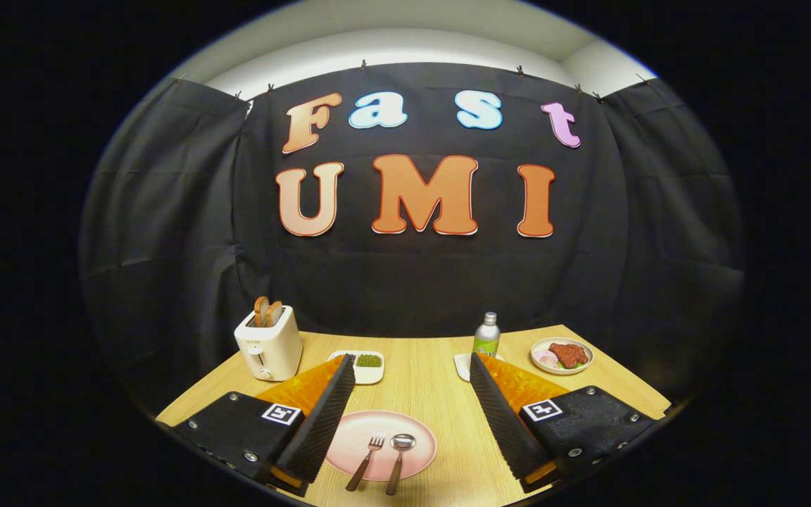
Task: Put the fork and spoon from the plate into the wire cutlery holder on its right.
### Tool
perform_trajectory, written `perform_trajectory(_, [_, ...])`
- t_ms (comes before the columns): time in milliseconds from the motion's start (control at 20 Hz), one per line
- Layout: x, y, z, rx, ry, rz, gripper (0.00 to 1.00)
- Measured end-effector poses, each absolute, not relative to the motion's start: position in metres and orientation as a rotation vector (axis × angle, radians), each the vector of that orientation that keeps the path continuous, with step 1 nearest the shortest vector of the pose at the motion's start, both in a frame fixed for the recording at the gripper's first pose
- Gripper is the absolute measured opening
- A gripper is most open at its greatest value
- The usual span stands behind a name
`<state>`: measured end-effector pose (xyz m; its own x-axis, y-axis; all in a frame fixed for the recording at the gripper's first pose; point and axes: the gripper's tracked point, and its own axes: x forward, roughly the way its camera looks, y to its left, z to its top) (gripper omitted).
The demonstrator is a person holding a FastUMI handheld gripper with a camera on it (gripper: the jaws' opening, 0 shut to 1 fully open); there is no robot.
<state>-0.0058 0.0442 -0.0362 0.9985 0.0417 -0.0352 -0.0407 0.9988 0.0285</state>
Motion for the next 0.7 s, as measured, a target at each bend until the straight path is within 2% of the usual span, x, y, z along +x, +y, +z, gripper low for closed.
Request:
perform_trajectory(600, [0.012,0.057,-0.154,-0.032,0.287,0.063,0.98])
perform_trajectory(700, [0.014,0.060,-0.170,-0.044,0.323,0.065,0.93])
